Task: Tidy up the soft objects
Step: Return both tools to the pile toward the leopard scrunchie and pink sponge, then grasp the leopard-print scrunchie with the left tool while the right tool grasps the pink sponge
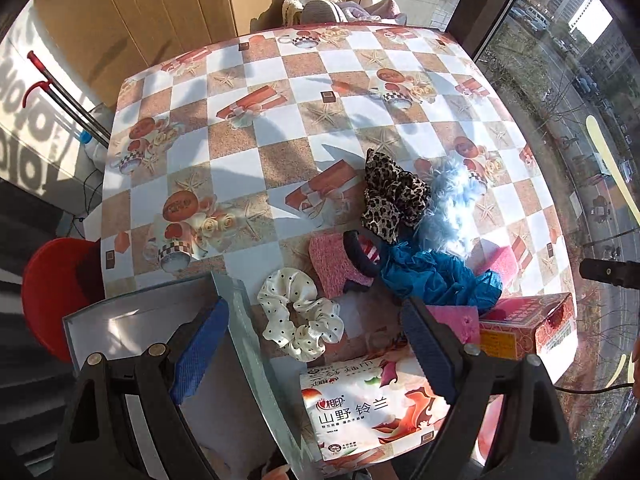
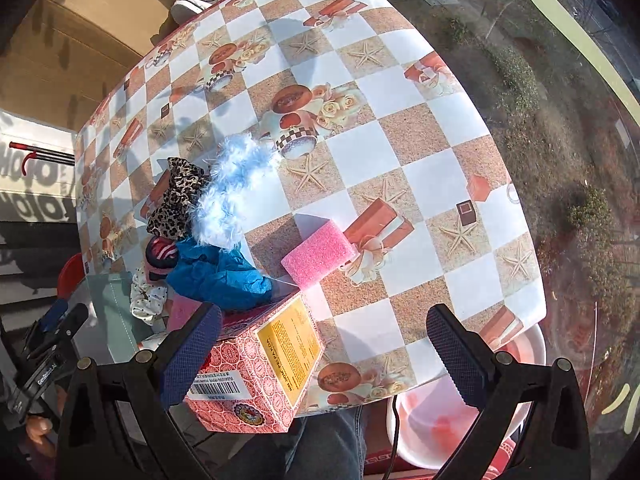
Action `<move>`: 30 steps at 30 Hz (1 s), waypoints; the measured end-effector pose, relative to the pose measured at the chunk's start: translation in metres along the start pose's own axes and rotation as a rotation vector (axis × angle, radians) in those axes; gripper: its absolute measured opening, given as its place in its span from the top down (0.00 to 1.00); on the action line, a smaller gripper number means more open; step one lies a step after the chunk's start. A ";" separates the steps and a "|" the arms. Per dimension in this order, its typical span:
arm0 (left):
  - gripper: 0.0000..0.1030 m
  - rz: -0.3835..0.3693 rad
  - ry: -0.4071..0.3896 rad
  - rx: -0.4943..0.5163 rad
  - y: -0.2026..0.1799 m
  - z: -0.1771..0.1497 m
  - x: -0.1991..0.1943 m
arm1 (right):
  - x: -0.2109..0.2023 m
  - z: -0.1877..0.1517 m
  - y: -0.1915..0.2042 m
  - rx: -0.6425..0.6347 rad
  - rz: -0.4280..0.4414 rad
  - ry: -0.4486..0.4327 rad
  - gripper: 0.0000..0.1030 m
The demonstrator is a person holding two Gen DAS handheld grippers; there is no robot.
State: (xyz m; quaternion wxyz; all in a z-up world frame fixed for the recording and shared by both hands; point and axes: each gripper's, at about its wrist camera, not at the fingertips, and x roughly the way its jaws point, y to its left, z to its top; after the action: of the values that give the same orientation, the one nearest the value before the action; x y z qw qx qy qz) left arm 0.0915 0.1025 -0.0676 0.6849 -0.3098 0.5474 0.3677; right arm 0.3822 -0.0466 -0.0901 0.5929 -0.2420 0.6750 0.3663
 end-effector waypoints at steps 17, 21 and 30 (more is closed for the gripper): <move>0.12 0.131 0.251 0.231 -0.063 0.078 0.153 | 0.137 0.037 0.004 -0.180 -0.057 0.222 0.00; 0.12 0.250 0.228 0.167 -0.046 0.090 0.165 | 0.135 0.034 0.000 -0.211 -0.050 0.193 0.00; 0.12 0.135 0.162 0.050 0.005 0.101 0.122 | 0.097 0.046 -0.065 -0.150 -0.051 0.107 0.00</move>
State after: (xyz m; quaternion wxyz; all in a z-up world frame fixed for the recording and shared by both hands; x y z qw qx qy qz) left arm 0.1560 0.2084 -0.1660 0.6197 -0.2839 0.6295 0.3728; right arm 0.4428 -0.0403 -0.1999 0.5455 -0.3221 0.6701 0.3870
